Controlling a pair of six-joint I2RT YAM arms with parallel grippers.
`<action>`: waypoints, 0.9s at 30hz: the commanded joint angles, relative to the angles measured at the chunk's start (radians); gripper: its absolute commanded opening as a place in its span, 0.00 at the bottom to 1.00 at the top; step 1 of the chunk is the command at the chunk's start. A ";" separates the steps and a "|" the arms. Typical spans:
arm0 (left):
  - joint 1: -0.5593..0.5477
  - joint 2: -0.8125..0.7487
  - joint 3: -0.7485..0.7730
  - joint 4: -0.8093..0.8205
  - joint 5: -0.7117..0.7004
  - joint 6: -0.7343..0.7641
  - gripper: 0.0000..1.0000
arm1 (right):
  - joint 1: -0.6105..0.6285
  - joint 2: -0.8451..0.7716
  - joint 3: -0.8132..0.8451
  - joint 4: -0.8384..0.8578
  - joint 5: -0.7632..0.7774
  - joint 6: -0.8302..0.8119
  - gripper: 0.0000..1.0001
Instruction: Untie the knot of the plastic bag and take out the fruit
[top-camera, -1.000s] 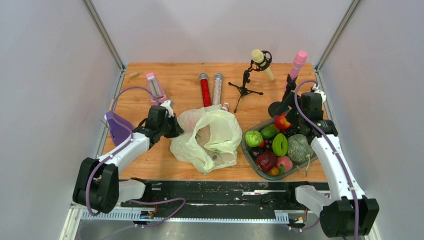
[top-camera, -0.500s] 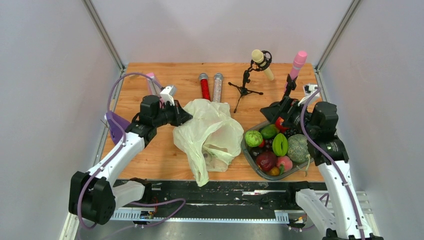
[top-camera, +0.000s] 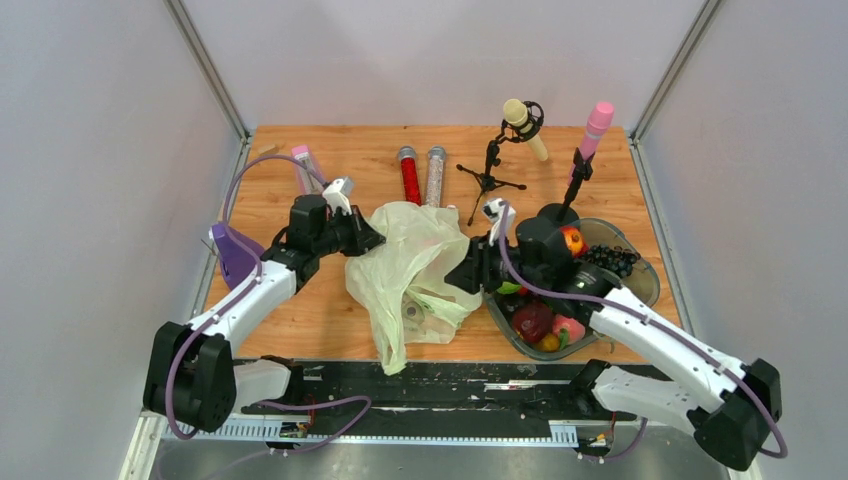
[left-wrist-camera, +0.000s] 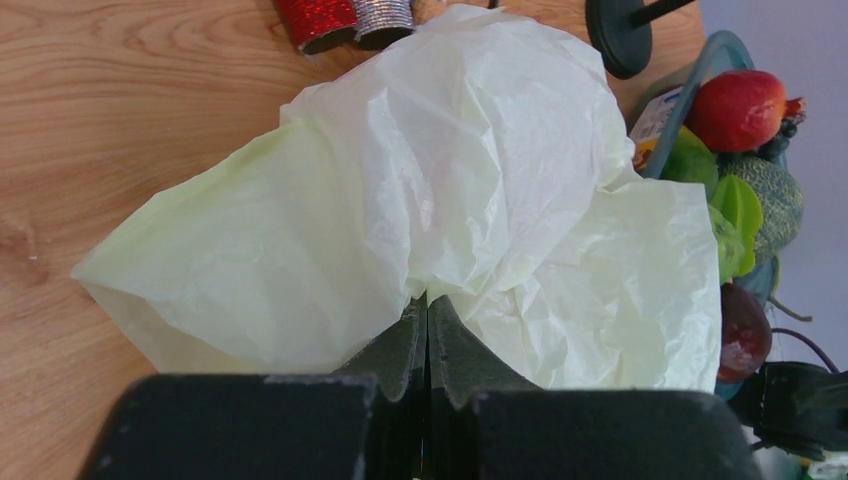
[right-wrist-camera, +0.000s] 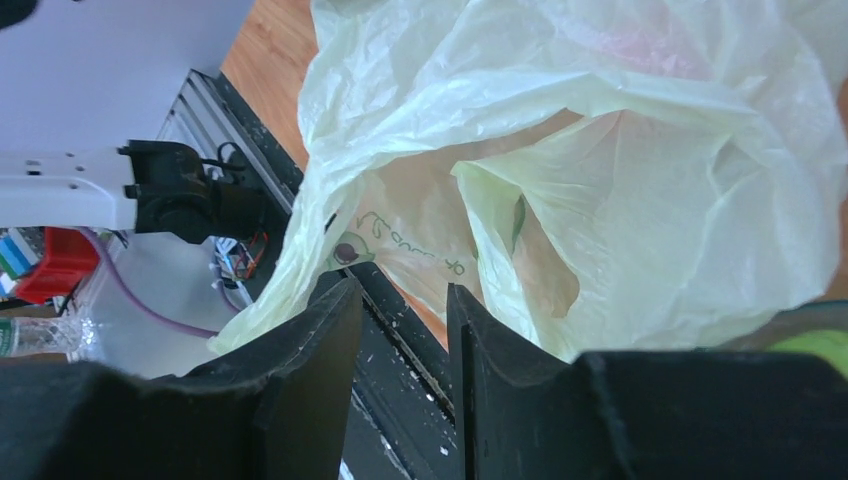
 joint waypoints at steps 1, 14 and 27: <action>-0.001 0.026 0.038 0.015 -0.071 -0.057 0.00 | 0.057 0.112 -0.004 0.146 0.073 -0.003 0.38; 0.000 0.155 0.133 -0.035 -0.066 -0.141 0.00 | 0.120 0.538 0.172 0.357 0.138 -0.242 0.40; 0.011 0.177 0.156 -0.073 -0.064 -0.132 0.00 | 0.108 0.812 0.409 0.277 0.399 -0.444 0.39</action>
